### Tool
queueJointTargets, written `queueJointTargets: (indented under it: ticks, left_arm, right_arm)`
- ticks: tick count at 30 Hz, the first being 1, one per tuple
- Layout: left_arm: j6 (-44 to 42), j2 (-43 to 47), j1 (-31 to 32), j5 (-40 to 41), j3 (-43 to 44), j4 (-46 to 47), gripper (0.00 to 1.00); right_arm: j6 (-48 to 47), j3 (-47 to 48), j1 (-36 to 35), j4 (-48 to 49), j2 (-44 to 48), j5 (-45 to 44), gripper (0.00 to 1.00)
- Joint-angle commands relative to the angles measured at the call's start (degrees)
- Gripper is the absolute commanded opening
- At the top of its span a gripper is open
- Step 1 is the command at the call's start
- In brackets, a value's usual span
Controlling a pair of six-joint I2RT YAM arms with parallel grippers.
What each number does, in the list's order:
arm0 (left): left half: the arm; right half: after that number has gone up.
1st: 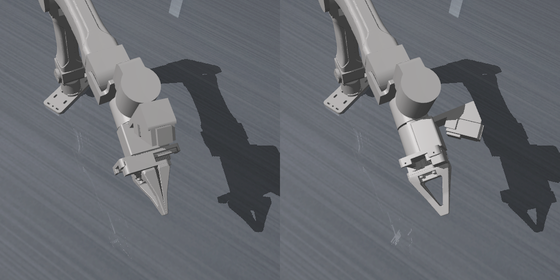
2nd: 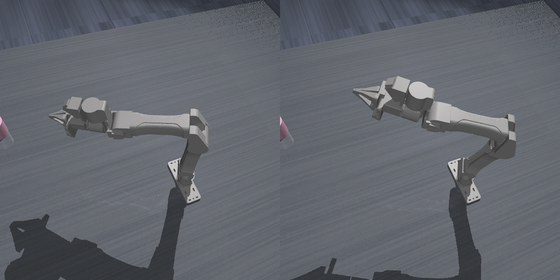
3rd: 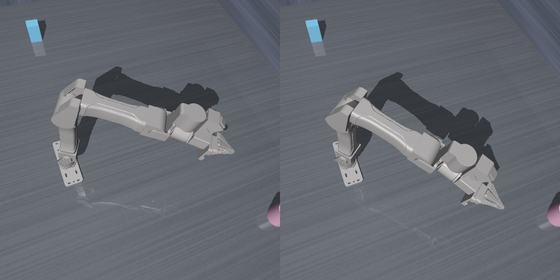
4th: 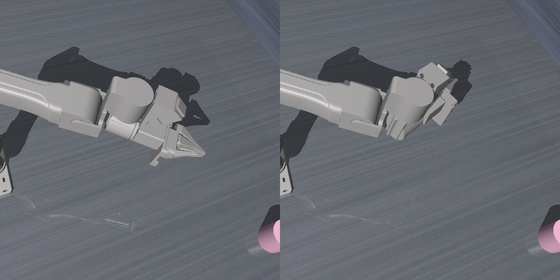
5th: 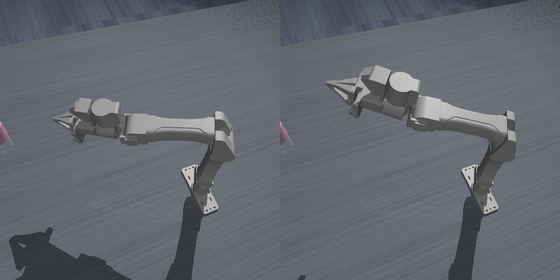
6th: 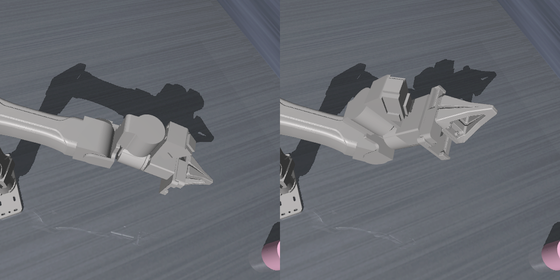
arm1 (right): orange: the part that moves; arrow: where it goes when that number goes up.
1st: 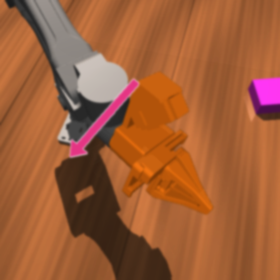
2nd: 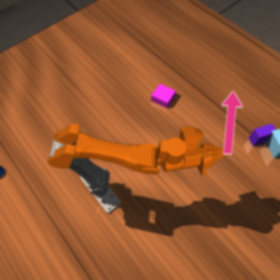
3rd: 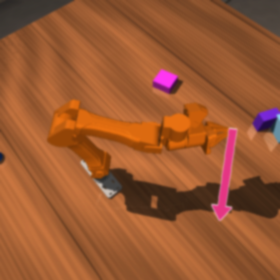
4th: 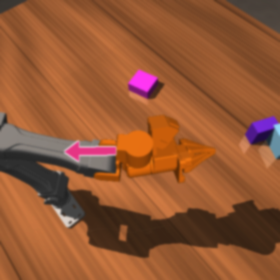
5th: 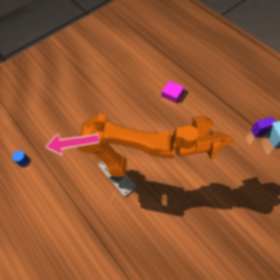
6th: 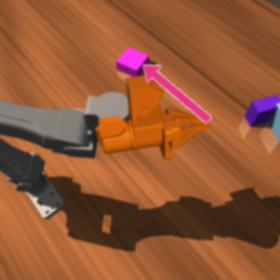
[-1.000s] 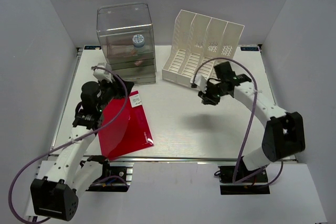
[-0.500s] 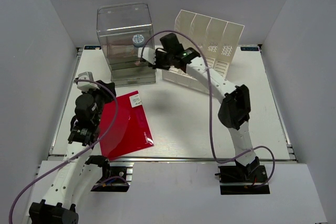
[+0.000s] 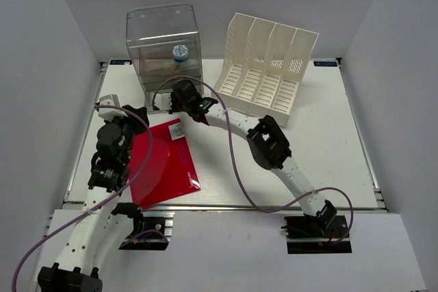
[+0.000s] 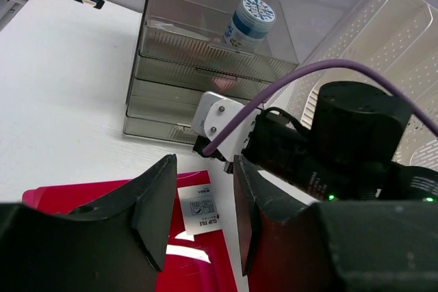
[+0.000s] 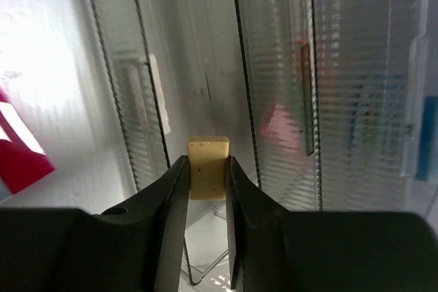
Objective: Organize the desk
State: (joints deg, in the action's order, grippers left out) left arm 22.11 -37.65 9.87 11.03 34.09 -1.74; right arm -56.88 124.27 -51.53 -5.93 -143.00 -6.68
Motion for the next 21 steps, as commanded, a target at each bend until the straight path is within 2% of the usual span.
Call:
queueJointTargets:
  ticks: [1, 2, 3, 5, 6, 7, 14, 15, 17, 19, 20, 21]
  left_arm:
    - [-0.49, 0.82, -0.2, -0.48, 0.37, 0.15, 0.49]
    - [-0.57, 0.82, 0.32, -0.57, 0.37, 0.16, 0.49]
    - [-0.66, 0.91, 0.33, -0.65, 0.37, 0.33, 0.49]
    - [-0.66, 0.91, 0.33, -0.92, 0.37, 0.33, 0.49]
    - [-0.58, 0.91, 0.33, -0.75, 0.28, 0.33, 0.49]
    - [-0.58, 0.91, 0.33, -0.83, 0.28, 0.33, 0.49]
    - [-0.58, 0.91, 0.33, -0.48, 0.19, 0.33, 0.49]
    - [-0.66, 0.91, 0.33, -0.39, 0.19, 0.24, 0.49]
    - [-0.66, 0.82, 0.33, -0.22, 0.28, 0.24, 0.49]
    - [-0.66, 1.09, 0.33, -0.22, 0.19, 0.16, 0.49]
    - [-0.58, 1.0, 0.33, -0.22, 0.19, 0.16, 0.49]
    - [-0.58, 1.09, 0.33, -0.22, 0.19, 0.07, 0.48]
  right_arm:
    - [-0.95, 0.98, 0.81, 9.36, 0.36, -5.27, 0.0]
    - [-0.51, 0.98, 0.99, 9.62, -0.08, -5.97, 0.0]
    - [-0.25, 0.89, 0.82, 9.8, -0.26, -6.5, 0.1]
    - [0.1, 0.71, 0.99, 9.98, -0.44, -7.29, 0.22]
    - [0.37, 0.63, 1.08, 9.98, -0.35, -7.47, 0.35]
    - [0.46, 0.62, 1.17, 9.46, -0.35, -7.21, 0.4]
    - [0.99, -0.17, 0.99, 6.03, 0.97, -5.28, 0.66]
    - [1.07, -0.43, 1.08, 6.02, 1.05, -5.54, 0.67]
    - [1.77, -0.34, 0.82, 6.02, 1.93, -5.02, 0.66]
    - [3.88, 1.41, 1.17, 2.34, 2.98, -2.05, 0.55]
    - [4.67, 2.2, 1.34, 0.59, 3.6, 0.33, 0.46]
    - [5.46, 3.25, 2.04, -3.43, 4.3, 5.92, 0.13]
